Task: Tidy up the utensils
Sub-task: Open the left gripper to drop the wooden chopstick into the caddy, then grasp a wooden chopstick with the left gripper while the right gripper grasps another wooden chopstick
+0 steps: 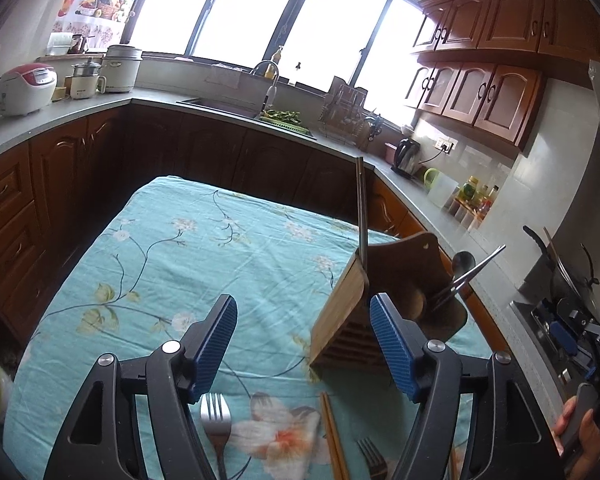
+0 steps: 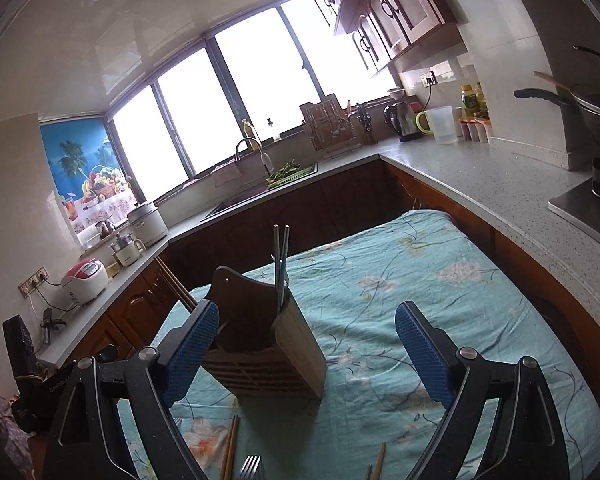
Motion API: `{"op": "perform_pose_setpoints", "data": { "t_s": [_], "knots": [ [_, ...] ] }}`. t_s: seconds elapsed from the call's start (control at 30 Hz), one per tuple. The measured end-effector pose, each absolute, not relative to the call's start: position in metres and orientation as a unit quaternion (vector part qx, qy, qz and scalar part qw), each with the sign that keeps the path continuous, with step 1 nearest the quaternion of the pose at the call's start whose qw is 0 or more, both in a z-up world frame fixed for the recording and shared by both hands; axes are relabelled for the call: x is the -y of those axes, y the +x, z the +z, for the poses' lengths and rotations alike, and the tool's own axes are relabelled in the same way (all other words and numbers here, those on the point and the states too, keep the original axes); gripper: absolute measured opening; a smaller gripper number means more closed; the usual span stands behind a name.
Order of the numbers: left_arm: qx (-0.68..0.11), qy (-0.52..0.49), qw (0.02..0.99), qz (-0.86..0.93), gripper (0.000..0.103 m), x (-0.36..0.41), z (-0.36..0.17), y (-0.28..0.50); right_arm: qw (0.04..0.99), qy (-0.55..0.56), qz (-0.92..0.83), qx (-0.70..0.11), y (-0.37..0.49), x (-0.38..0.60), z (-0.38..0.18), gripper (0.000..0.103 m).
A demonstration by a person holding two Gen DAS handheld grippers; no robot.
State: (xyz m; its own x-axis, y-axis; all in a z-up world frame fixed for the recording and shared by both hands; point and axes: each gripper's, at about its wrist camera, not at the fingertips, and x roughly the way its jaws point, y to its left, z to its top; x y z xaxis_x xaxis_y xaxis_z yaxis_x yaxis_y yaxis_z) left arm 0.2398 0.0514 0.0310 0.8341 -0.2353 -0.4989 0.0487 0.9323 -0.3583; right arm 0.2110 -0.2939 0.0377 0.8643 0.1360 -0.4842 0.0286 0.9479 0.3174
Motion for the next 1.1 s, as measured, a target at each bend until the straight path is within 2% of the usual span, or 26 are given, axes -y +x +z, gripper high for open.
{"op": "perform_pose_setpoints", "data": {
  "t_s": [0.73, 0.83, 0.9, 1.1],
  "knots": [
    [-0.385, -0.16, 0.906, -0.075, 0.07, -0.039, -0.021, 0.182, 0.917, 0.157, -0.024, -0.366, 0.139, 0.307, -0.055, 0.091],
    [-0.395, -0.15, 0.903, -0.08, 0.069, -0.032, -0.023, 0.181, 0.915, 0.142, -0.03, -0.377, 0.139, 0.301, -0.061, 0.079],
    [-0.399, -0.144, 0.902, -0.082, 0.069, -0.026, -0.022, 0.185, 0.912, 0.139, -0.034, -0.385, 0.141, 0.301, -0.063, 0.067],
    [-0.428, -0.118, 0.892, -0.085, 0.068, -0.01, -0.029, 0.206, 0.907, 0.128, -0.028, -0.401, 0.151, 0.299, -0.064, 0.048]
  ]
}}
